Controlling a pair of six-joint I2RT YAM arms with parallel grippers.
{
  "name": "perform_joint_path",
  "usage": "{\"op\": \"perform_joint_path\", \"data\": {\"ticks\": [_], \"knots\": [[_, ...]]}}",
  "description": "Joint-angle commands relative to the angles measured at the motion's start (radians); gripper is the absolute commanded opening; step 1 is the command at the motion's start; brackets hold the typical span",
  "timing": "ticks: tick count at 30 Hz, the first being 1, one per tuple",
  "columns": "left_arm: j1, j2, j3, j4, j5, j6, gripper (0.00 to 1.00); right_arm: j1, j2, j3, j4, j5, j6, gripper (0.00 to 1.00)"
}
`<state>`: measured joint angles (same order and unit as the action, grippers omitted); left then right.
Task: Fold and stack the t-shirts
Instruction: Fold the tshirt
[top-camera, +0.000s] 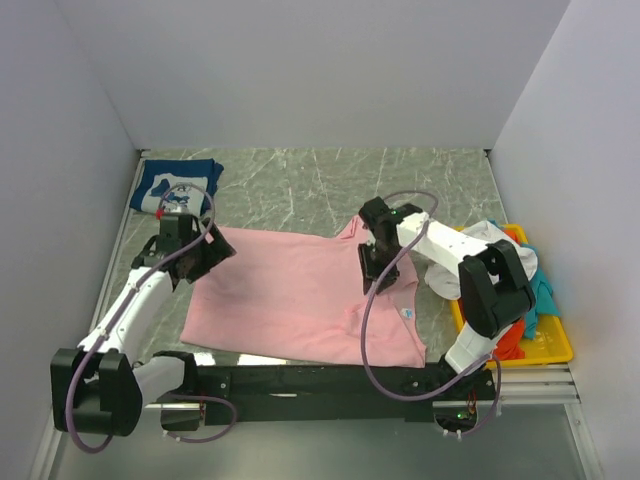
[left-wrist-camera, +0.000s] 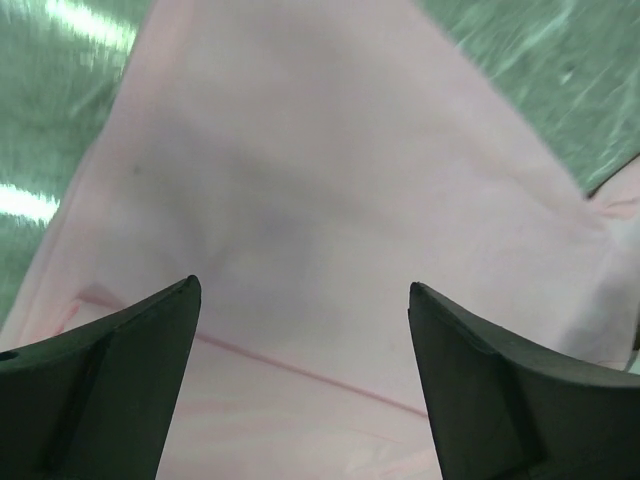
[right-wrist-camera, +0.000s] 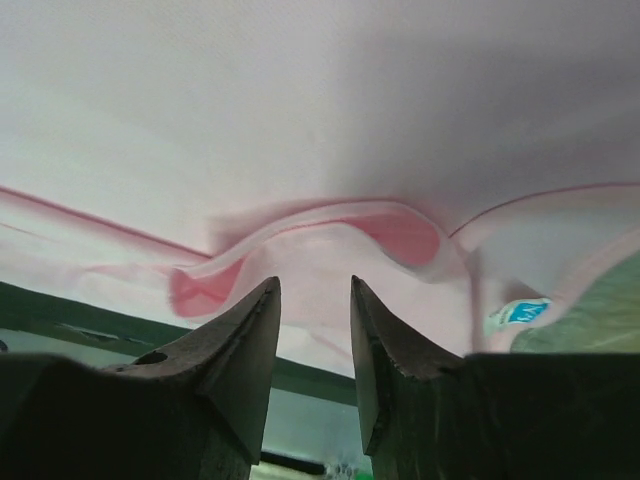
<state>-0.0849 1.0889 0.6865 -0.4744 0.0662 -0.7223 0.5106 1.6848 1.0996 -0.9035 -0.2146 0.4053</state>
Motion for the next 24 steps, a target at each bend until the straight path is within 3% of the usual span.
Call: {"op": "perform_joint_path", "data": {"ticks": [1, 8, 18, 24], "knots": [[-0.001, 0.052, 0.113, -0.004, -0.046, 0.035, 0.91, -0.029, -0.036, 0.155, -0.070, 0.089, -0.025, 0.42], [0.011, 0.175, 0.217, 0.059, -0.059, 0.081, 0.93, -0.168, 0.124, 0.417, -0.038, 0.130, -0.062, 0.42], [0.060, 0.316, 0.344, 0.085, -0.037, 0.109, 0.93, -0.239, 0.476, 0.799, 0.020, 0.222, -0.042, 0.42], [0.074, 0.362, 0.363, 0.083, -0.025, 0.106, 0.92, -0.274, 0.541, 0.838, 0.075, 0.250, -0.028, 0.42]]}}
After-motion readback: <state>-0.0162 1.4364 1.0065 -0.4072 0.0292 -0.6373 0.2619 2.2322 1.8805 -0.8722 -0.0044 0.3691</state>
